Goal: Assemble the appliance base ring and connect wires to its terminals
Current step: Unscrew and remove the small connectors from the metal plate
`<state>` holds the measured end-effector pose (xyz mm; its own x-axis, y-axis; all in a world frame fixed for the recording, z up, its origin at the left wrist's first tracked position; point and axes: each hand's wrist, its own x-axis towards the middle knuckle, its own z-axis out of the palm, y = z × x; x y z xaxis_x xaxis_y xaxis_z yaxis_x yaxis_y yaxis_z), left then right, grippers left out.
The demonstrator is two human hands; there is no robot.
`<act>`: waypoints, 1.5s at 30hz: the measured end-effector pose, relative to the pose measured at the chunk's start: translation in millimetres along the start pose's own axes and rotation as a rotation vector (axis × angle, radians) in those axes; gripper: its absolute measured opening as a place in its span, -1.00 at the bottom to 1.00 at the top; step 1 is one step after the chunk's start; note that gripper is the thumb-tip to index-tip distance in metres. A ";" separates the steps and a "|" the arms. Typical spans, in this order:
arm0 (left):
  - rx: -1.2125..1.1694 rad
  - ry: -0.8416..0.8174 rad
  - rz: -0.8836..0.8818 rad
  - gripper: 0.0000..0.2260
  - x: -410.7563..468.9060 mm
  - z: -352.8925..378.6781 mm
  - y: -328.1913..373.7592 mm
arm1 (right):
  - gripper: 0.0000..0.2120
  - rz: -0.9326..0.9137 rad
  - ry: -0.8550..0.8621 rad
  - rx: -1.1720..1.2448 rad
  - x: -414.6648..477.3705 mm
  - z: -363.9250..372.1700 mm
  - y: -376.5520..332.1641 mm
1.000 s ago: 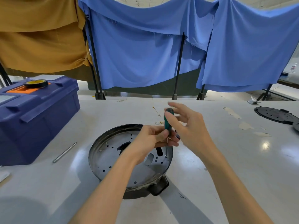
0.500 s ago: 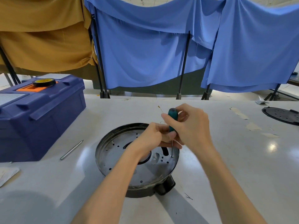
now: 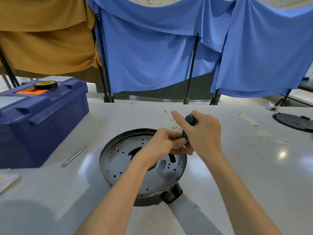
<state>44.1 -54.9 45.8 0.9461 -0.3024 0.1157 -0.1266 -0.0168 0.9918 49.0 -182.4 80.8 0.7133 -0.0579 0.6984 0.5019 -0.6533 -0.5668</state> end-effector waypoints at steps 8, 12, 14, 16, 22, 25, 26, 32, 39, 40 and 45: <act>-0.022 0.043 0.020 -0.85 -1.9 -3.2 -2.7 | -0.84 0.015 -0.135 0.263 -2.5 -6.6 2.2; -0.065 -0.008 0.019 -0.87 1.1 9.3 -1.4 | -0.77 0.073 0.160 -0.014 -12.6 7.3 -4.8; -0.065 -0.047 -0.014 -0.85 0.9 5.5 -0.8 | -0.74 0.084 0.016 0.021 -8.0 -2.2 -0.1; -0.080 -0.071 -0.022 -0.82 0.2 -1.3 -3.8 | -0.89 0.086 -0.286 0.311 -2.3 -16.0 2.6; -0.068 0.050 -0.016 -0.83 -2.5 -4.0 -4.2 | -0.85 -0.013 -0.213 0.301 -4.3 -13.9 5.9; -0.061 0.071 0.026 -0.88 -1.2 6.9 -2.7 | -0.84 0.045 0.082 0.119 -10.9 0.4 2.0; -0.066 0.049 0.024 -0.86 -0.9 10.4 -1.7 | -0.80 0.060 0.158 0.053 -14.1 3.3 0.3; -0.085 0.045 -0.025 -0.83 -2.2 2.3 -1.9 | -0.81 0.093 -0.421 0.429 -0.2 -19.3 2.3; -0.045 0.112 0.010 -0.84 -4.6 10.0 -2.4 | -0.81 0.037 0.066 0.083 -10.1 -3.8 1.7; -0.055 0.098 0.004 -0.84 -2.6 14.0 -2.2 | -0.80 0.050 0.194 -0.021 -13.6 1.2 0.0; -0.081 0.042 -0.047 -0.84 -1.4 9.7 -1.7 | -0.76 0.077 -0.018 0.001 -5.3 -12.7 4.0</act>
<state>40.2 -63.7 43.4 0.9625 -0.2624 0.0696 -0.0592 0.0472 0.9971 41.1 -194.4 80.4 0.7582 -0.0944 0.6452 0.4458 -0.6471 -0.6185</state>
